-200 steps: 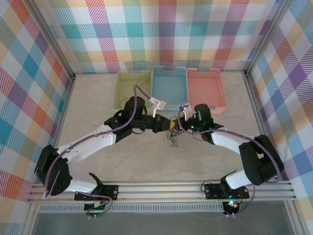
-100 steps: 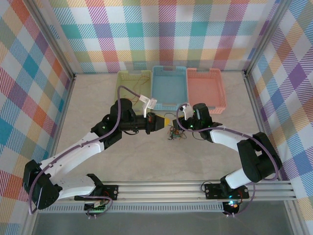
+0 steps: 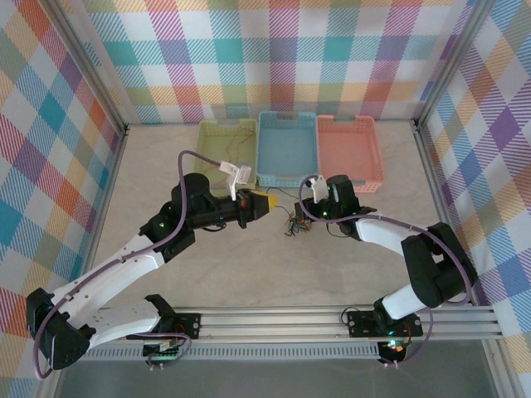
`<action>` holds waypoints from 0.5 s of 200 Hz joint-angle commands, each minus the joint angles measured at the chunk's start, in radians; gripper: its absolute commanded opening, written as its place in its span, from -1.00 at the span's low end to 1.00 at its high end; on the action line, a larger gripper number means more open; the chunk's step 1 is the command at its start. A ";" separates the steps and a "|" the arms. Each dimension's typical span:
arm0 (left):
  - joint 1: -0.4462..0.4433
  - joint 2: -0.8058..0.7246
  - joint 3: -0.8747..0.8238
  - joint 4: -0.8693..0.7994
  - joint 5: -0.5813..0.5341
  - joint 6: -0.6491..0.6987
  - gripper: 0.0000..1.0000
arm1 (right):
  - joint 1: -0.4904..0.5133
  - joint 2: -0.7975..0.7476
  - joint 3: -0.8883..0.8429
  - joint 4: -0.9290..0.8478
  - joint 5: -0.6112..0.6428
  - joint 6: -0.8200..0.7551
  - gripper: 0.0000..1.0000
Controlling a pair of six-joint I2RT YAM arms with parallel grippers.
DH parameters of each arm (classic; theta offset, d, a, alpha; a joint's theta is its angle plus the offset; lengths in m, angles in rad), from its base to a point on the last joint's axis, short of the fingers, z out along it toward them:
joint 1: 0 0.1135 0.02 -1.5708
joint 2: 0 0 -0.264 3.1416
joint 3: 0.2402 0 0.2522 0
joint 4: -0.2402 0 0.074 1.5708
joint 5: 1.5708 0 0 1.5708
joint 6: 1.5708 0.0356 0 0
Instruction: Untangle the cables
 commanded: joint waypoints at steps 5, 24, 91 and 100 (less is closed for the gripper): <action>-0.013 -0.038 0.092 -0.071 0.025 -0.020 -1.00 | 0.000 0.022 0.039 -0.026 0.017 0.010 -0.34; -0.014 -0.057 0.137 -0.100 0.092 -0.043 -1.00 | 0.000 0.040 0.058 -0.051 0.025 0.011 -0.41; -0.015 -0.171 0.266 -0.266 0.105 -0.129 -1.00 | 0.000 0.072 0.086 -0.082 0.019 0.015 -0.49; -0.015 -0.182 0.277 -0.277 0.102 -0.138 -1.00 | 0.000 0.078 0.091 -0.088 0.019 0.014 -0.49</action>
